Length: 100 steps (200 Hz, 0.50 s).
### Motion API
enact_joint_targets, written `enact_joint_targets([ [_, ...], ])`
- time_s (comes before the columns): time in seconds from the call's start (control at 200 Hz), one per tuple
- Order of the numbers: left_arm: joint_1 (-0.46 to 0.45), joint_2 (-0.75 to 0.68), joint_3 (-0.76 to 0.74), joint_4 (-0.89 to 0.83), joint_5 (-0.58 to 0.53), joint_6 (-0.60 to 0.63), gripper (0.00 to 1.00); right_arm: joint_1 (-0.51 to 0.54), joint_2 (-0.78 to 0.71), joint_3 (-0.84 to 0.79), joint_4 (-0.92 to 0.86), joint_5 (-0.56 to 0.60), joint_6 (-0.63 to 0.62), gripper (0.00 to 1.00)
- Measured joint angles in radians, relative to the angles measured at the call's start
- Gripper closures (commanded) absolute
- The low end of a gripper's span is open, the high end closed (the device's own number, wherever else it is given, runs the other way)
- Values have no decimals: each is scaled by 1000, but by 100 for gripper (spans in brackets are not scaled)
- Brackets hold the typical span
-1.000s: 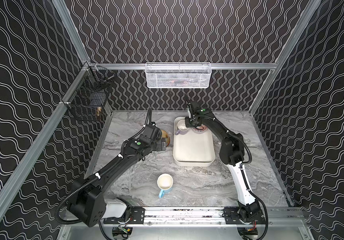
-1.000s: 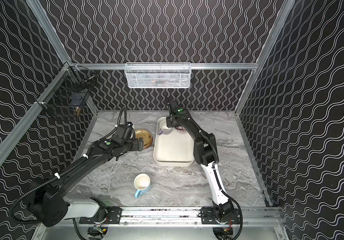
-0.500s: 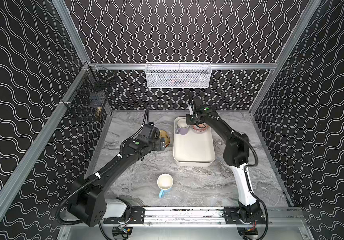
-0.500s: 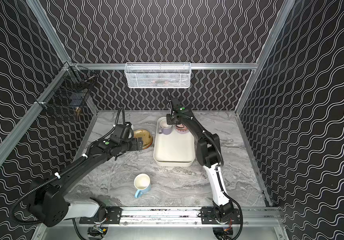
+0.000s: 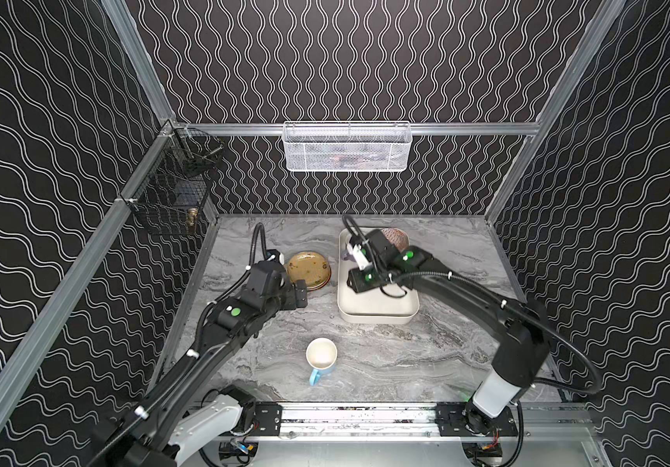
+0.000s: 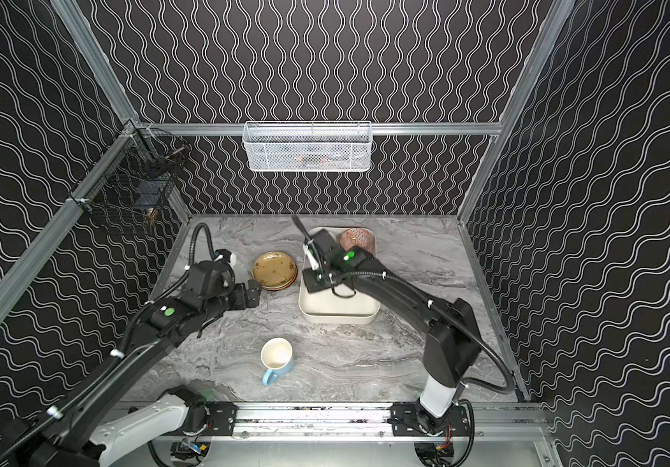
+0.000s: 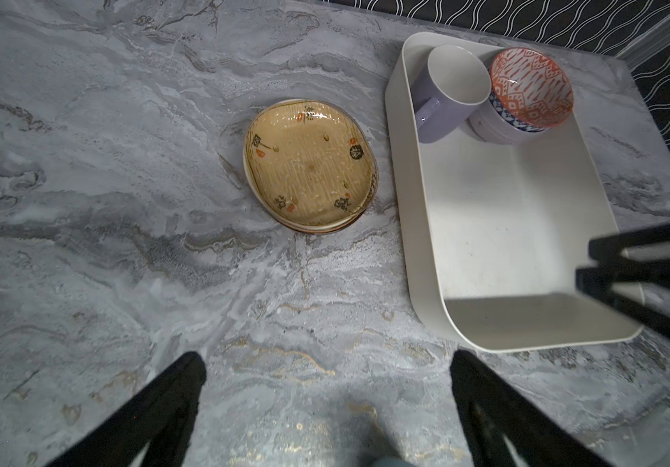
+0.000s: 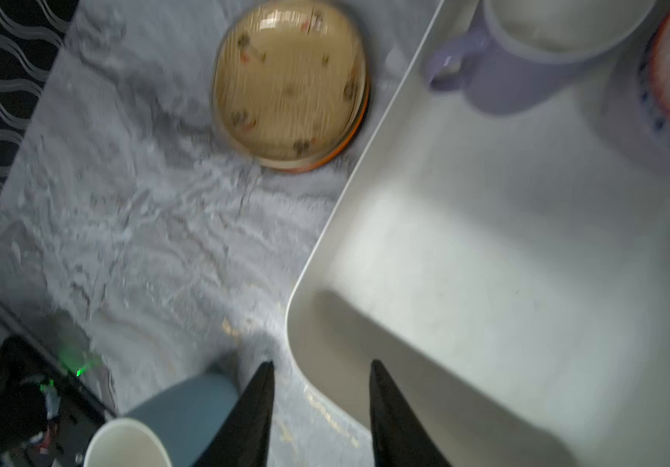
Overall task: Place the mixed dishes into the plastic bin
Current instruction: 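Move the right gripper to the light blue mug and grasp its rim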
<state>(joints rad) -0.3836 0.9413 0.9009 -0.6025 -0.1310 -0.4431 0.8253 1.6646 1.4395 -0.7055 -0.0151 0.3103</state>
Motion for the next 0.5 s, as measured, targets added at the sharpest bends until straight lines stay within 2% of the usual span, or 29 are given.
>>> enact_joint_targets([
  [0.175, -3, -121, -3, -72, 0, -3, 1, 150, -128, -183, 41, 7, 106, 58],
  [0.335, -4, -134, 10, -118, 10, -15, 1, 266, -141, -241, 68, 35, 186, 58],
  [0.501, -4, -148, 11, -153, 21, -31, 1, 328, -122, -252, 106, 41, 240, 58],
])
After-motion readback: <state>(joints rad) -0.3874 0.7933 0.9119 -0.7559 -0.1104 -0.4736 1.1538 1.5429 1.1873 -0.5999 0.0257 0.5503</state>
